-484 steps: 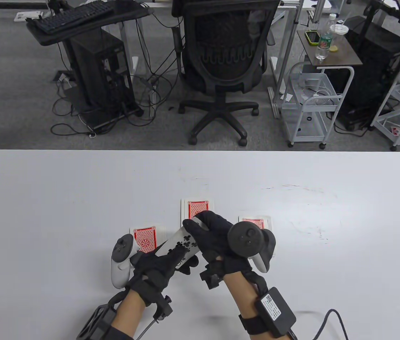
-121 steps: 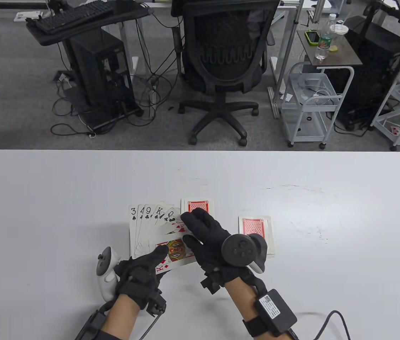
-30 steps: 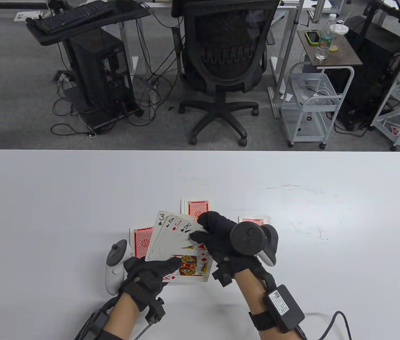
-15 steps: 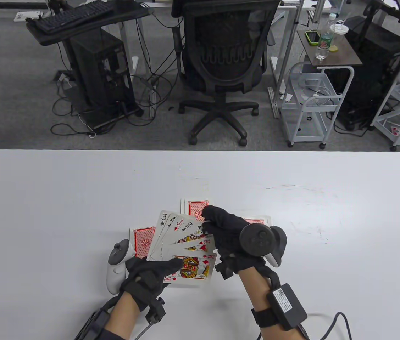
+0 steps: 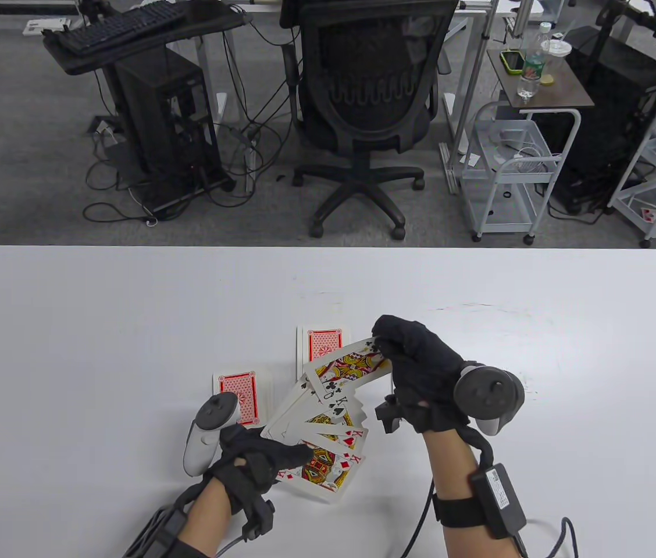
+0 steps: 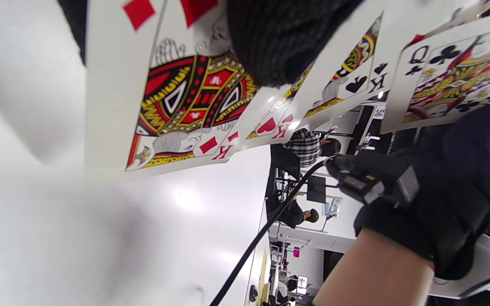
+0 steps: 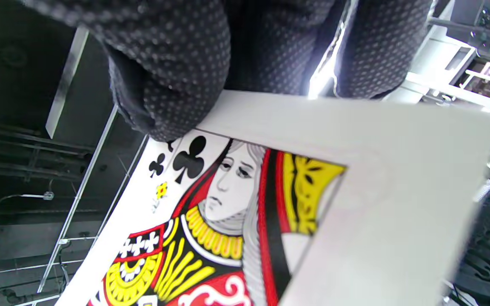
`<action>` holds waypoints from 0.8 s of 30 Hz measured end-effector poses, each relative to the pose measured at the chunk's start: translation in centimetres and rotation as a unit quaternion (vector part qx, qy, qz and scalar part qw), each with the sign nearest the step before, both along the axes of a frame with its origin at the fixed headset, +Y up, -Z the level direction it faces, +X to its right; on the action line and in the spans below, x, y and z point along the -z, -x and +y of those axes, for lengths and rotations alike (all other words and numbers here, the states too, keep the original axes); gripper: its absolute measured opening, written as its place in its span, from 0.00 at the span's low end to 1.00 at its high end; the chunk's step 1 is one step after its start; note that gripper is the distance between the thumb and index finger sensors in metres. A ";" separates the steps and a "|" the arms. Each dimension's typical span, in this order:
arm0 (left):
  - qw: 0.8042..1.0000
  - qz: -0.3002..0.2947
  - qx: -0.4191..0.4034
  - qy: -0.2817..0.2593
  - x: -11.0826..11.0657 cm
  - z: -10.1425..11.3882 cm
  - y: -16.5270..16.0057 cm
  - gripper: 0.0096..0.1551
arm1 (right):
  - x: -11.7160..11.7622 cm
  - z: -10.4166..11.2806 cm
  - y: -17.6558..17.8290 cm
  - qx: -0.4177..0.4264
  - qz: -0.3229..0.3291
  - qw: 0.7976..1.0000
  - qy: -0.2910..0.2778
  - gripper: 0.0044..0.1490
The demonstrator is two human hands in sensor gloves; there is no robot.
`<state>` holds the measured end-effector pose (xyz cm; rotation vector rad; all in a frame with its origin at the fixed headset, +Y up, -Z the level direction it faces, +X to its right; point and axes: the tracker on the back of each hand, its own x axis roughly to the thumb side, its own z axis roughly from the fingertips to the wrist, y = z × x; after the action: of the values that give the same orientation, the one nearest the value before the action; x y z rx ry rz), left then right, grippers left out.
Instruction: Four-player card dealing with fan arrangement
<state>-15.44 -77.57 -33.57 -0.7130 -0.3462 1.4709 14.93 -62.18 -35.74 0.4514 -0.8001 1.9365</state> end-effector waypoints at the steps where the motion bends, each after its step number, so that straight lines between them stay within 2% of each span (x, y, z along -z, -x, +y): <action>1: 1.000 -0.003 0.003 0.001 0.0 -0.1 0.0 0.32 | 0.0 0.2 -0.1 -0.003 0.000 1.000 -0.006 0.26; 7: 1.000 -0.003 -0.004 0.005 0.0 0.1 0.1 0.32 | -0.2 0.7 -0.5 -0.043 -0.003 0.998 -0.038 0.23; 11: 1.000 0.003 -0.019 0.007 0.1 0.2 0.3 0.32 | -0.2 0.3 1.0 -0.096 0.027 0.995 -0.030 0.23; 15: 1.000 0.007 -0.014 0.006 0.1 0.2 0.5 0.32 | -0.6 0.4 1.7 -0.063 0.013 0.996 -0.060 0.23; 20: 1.000 0.005 -0.014 0.007 0.2 0.1 0.5 0.32 | -1.1 1.0 0.3 -0.025 -0.026 0.996 -0.084 0.23; 24: 1.000 0.004 -0.018 0.010 0.2 0.1 0.5 0.32 | -1.1 1.0 -0.1 -0.041 -0.038 0.995 -0.088 0.23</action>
<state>-15.90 -77.48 -33.74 -0.7206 -0.3408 1.5123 15.04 -61.16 -34.66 0.5266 -1.0210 1.9767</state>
